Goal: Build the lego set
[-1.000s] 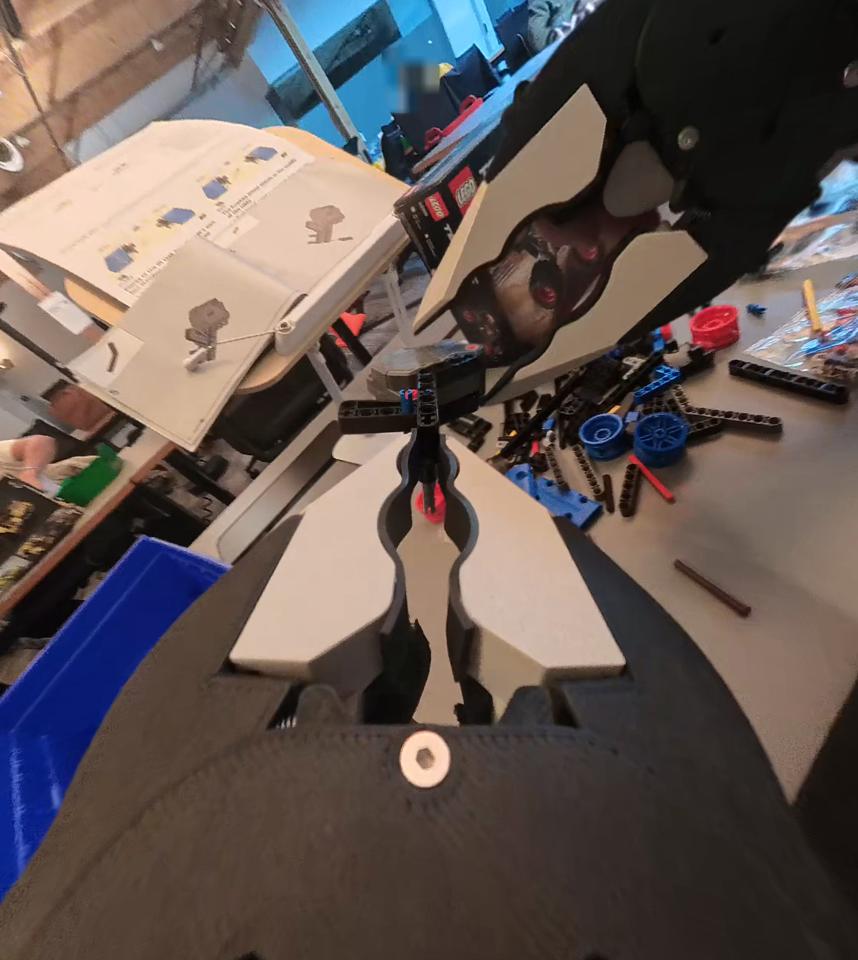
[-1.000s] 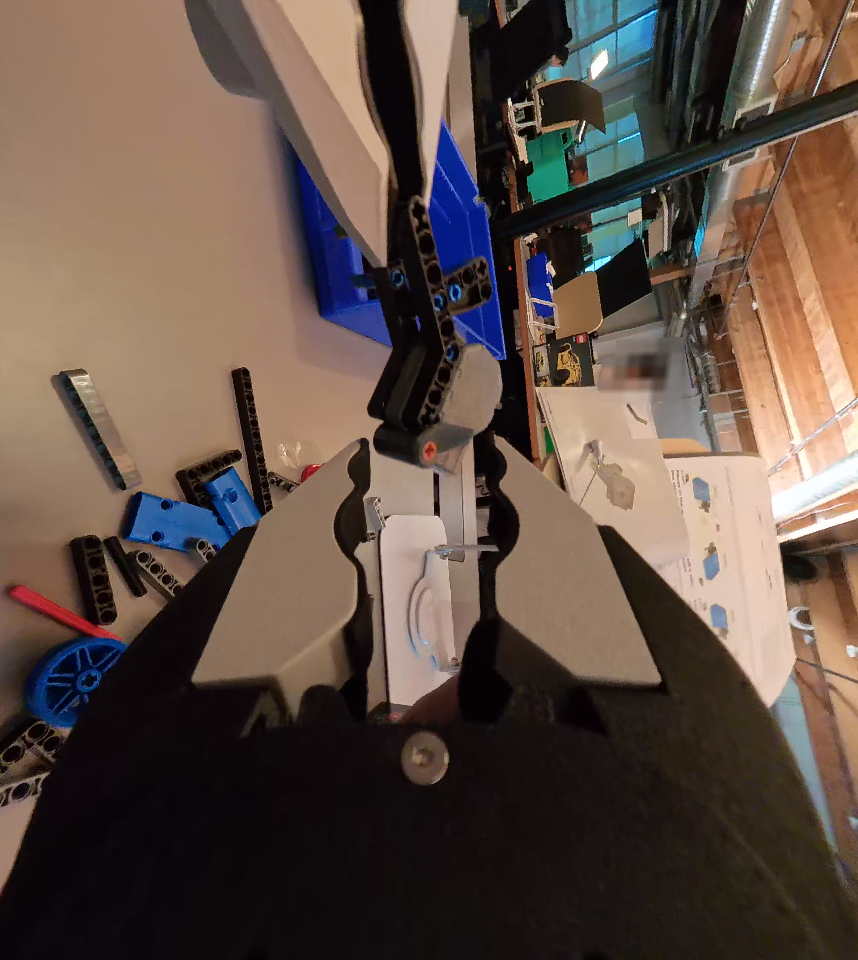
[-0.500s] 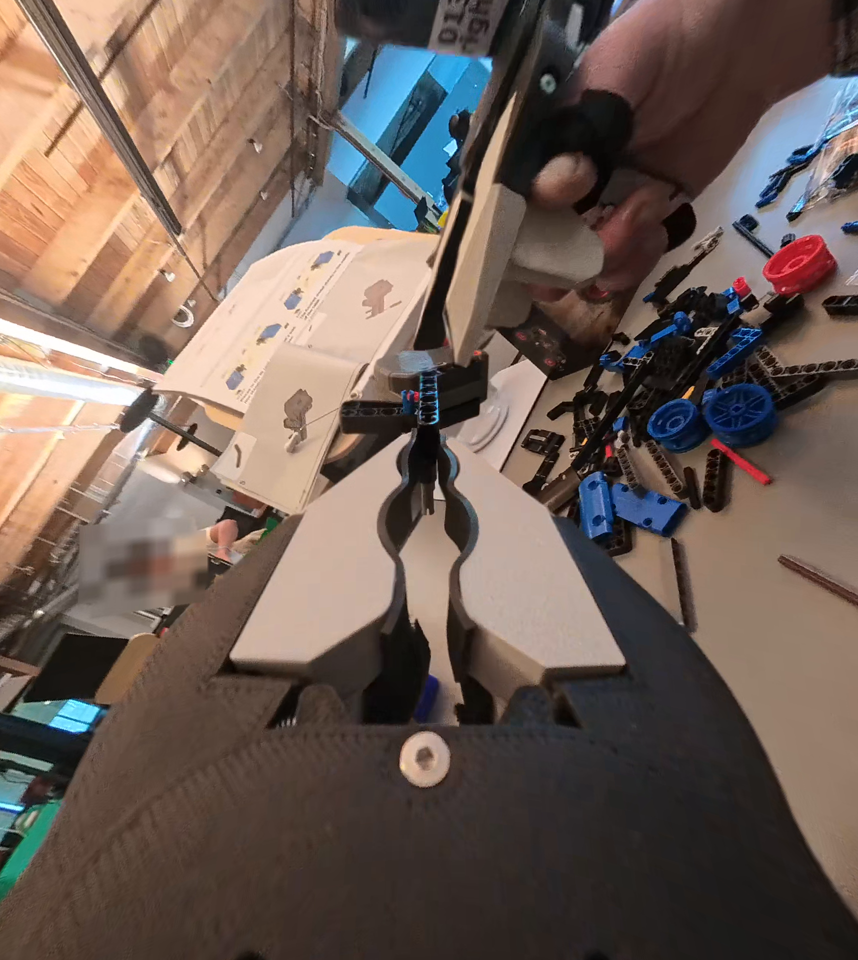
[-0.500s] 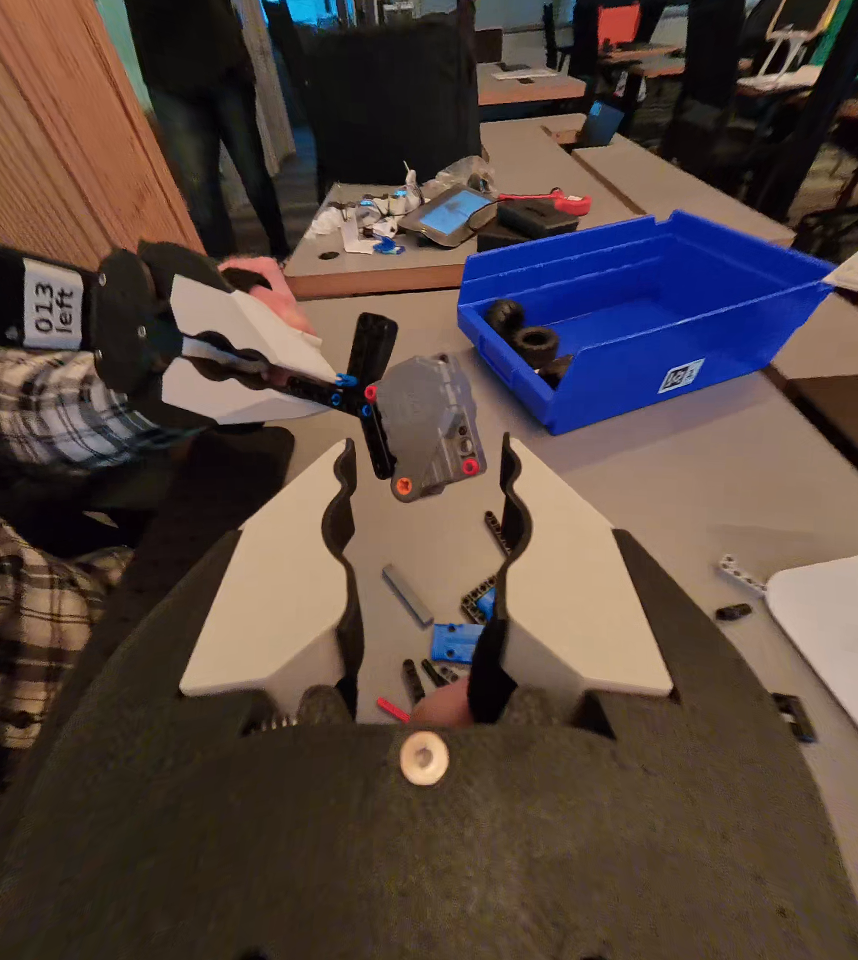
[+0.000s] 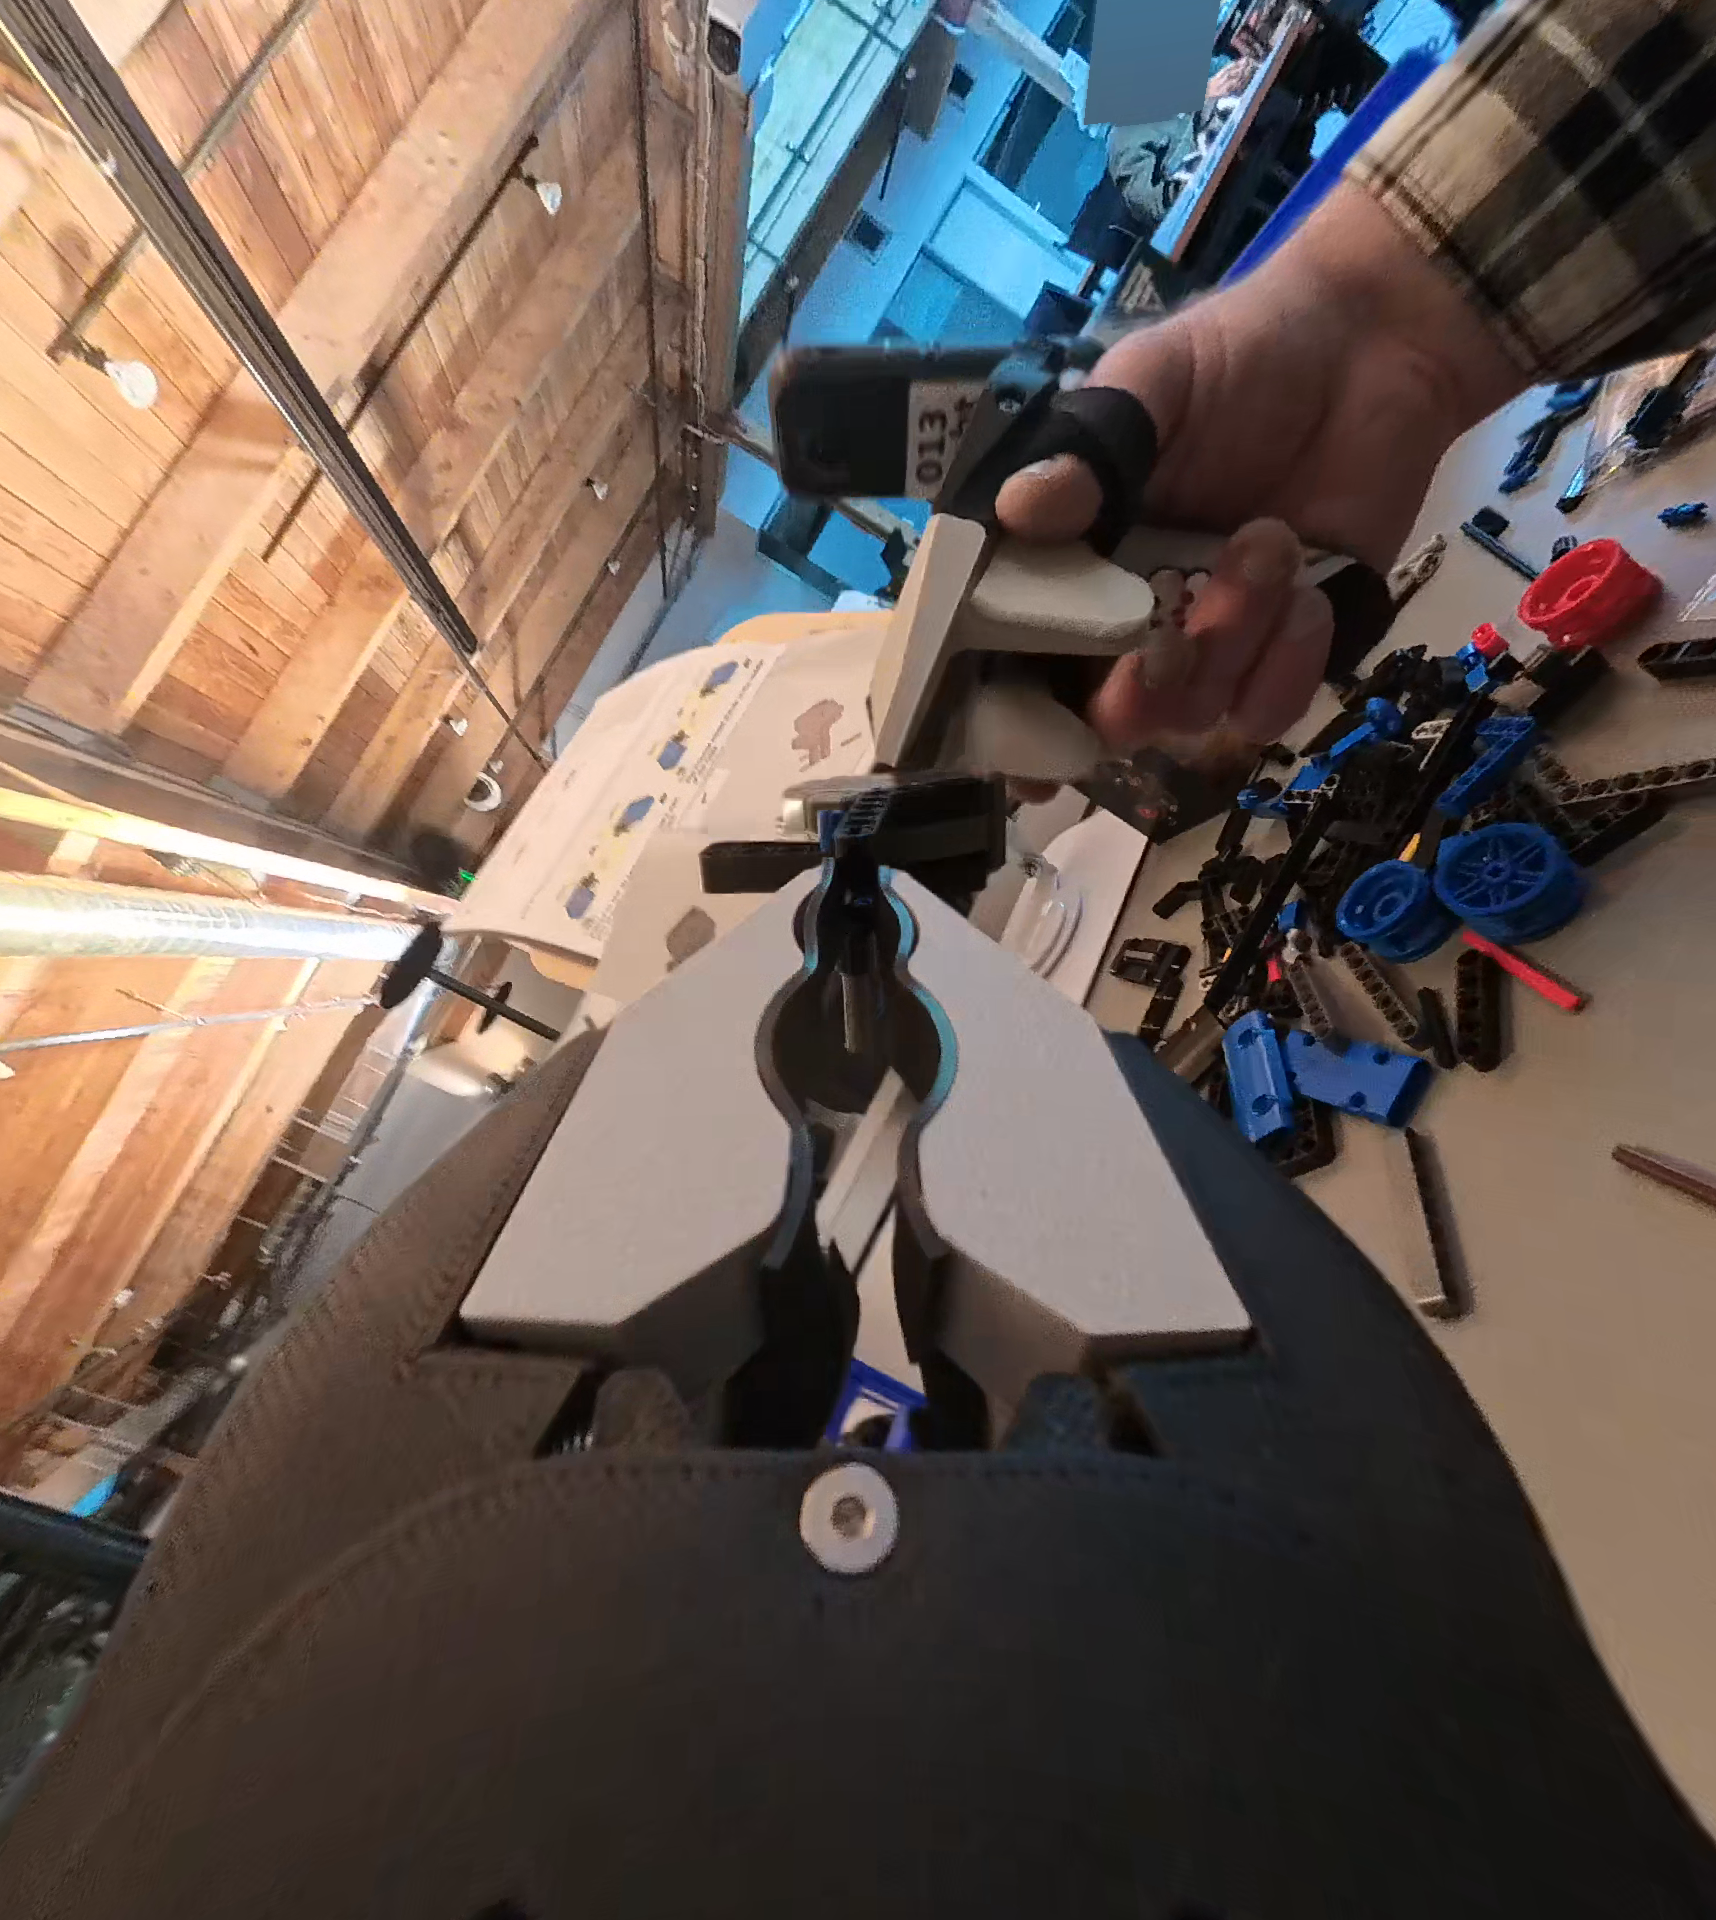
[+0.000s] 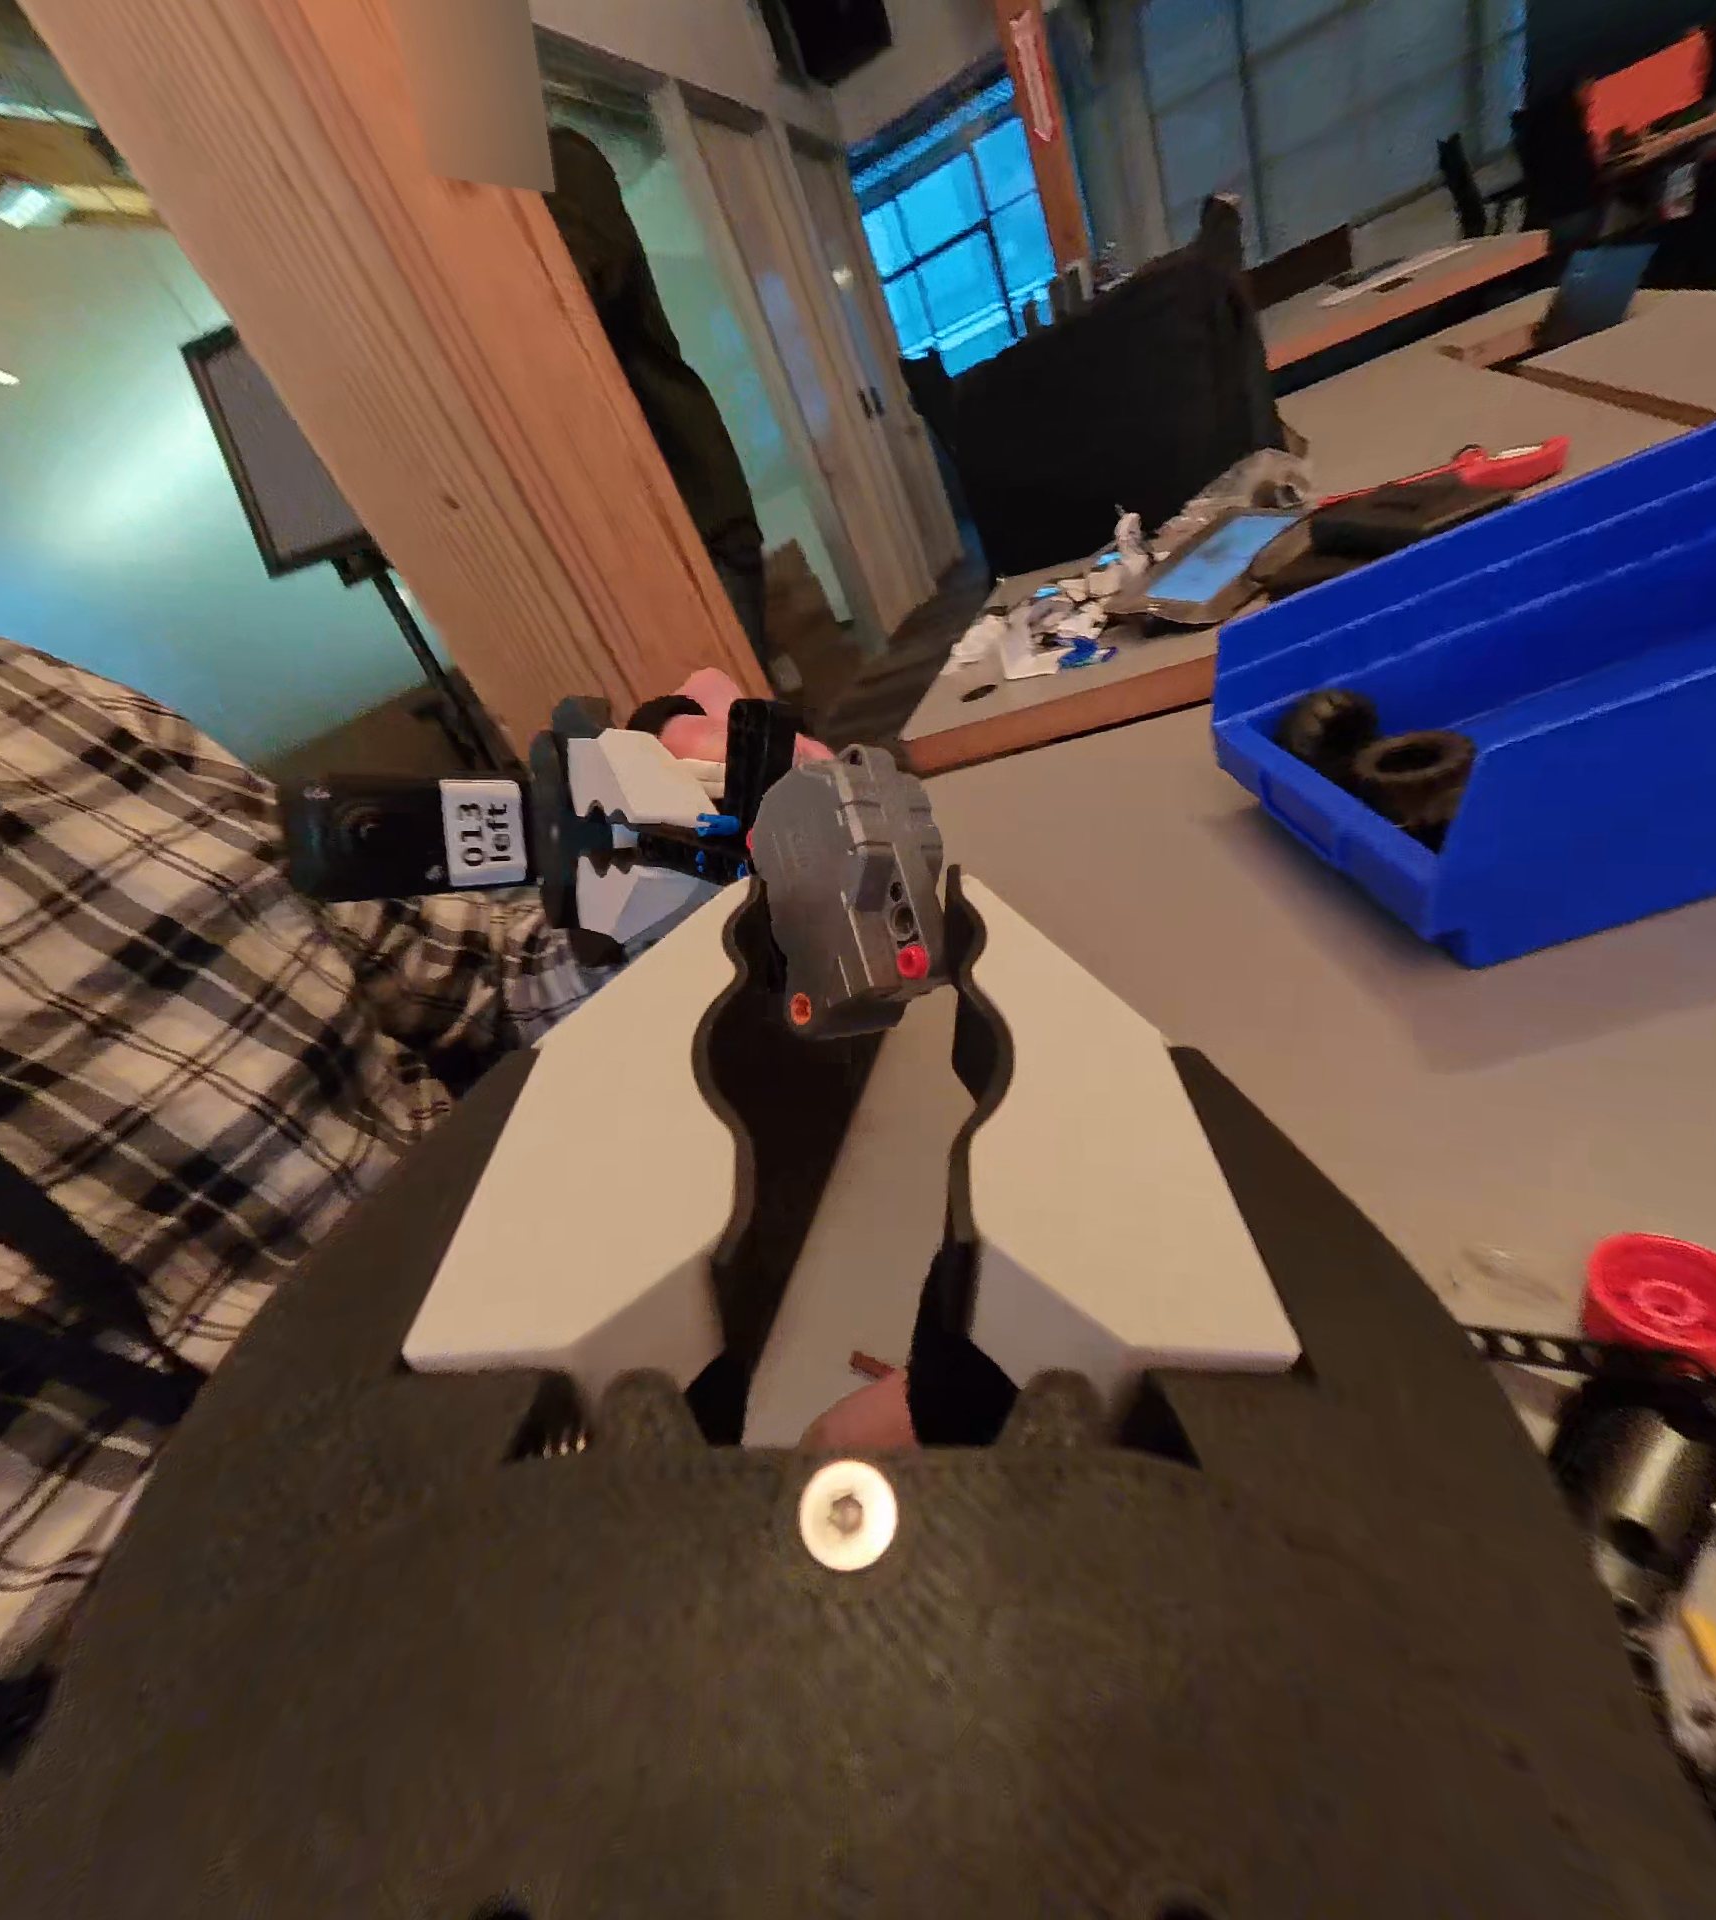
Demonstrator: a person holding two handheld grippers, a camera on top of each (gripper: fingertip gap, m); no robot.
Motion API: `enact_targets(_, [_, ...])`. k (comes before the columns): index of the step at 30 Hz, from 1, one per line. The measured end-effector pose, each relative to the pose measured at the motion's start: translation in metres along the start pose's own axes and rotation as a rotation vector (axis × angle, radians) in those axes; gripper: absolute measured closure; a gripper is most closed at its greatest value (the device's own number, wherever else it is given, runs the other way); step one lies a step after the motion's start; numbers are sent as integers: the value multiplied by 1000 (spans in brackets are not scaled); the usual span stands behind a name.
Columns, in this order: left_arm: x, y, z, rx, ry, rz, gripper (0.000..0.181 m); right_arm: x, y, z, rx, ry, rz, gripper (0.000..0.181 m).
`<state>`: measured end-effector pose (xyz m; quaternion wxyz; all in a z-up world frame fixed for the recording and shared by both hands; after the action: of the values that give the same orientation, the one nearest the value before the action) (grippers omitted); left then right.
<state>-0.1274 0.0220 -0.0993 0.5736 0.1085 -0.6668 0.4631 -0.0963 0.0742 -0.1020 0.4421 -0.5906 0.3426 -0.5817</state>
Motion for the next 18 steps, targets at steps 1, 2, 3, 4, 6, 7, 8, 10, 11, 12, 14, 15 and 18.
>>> enact_targets(1, [1,-4,1,-1,-5,-29,178,3,1,-1,5,-25,-14,147])
enact_targets(2, [1,-9,3,-9,-4,-46,178,4,3,-2,11,-35,-24,141])
enact_targets(3, [2,-13,4,-12,-3,-56,179,4,3,-3,11,-45,-34,137])
enact_targets(4, [3,-14,5,-10,-3,-70,179,7,3,-3,8,-73,-41,137])
enact_targets(6, [2,-16,6,-19,1,-80,179,14,2,-2,-4,-122,-33,148])
enact_targets(7, [3,-17,7,-29,1,-77,178,16,1,-2,-15,-134,-29,149])
enact_targets(8, [3,-18,9,-38,-2,-72,178,17,0,-2,-23,-147,-28,150])
enact_targets(10, [4,-13,9,-30,-1,-55,178,17,-1,-2,-35,-142,-8,152])
enact_targets(11, [5,-10,10,-29,-7,-41,178,16,-3,-2,-55,-135,9,153])
enact_targets(12, [6,-4,11,-22,-9,-19,177,15,-5,-1,-71,-121,24,155])
enact_targets(14, [4,5,11,-18,8,34,177,13,-5,-3,-69,-72,67,156])
enact_targets(15, [2,8,11,-23,18,65,175,14,-5,-4,-67,-53,92,156])
enact_targets(18, [-4,12,11,-50,67,163,164,12,-2,-8,-58,1,143,157])
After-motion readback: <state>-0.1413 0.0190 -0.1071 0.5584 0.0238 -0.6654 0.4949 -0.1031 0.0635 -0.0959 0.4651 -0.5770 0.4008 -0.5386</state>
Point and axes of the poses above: each gripper's, where its closed fingertips meet, z back along the fingers, y out of its underside, x = y × z across the jaws, the point moved 1 cm from there along z, back along the fingers, and after that the axes turned 13 degrees about y, right-handed, at the moved point
